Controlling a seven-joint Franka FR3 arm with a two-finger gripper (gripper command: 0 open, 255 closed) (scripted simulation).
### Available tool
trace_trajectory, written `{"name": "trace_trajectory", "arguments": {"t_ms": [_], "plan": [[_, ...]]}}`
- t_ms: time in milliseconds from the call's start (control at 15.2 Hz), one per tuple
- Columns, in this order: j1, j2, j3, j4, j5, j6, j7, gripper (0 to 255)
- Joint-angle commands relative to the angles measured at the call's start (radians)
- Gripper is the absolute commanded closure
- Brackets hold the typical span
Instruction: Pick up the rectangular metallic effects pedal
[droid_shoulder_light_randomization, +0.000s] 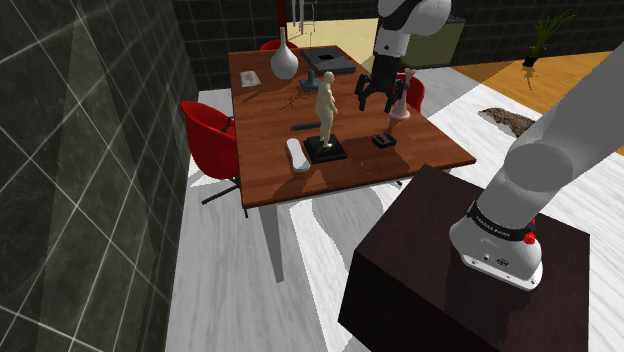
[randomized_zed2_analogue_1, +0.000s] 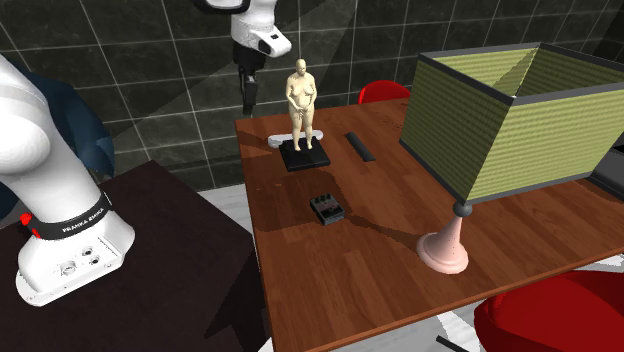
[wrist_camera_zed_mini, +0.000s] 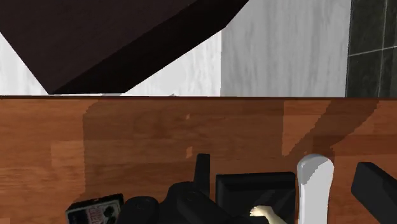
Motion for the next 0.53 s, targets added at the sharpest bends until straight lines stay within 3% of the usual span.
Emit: {"name": "trace_trajectory", "arguments": {"t_ms": [0, 462], "plan": [[-0.016, 0.061, -0.015, 0.018, 0.020, 0.051, 0.028, 0], [-0.071, 0.262, -0.072, 0.080, 0.117, 0.207, 0.098, 0]]}}
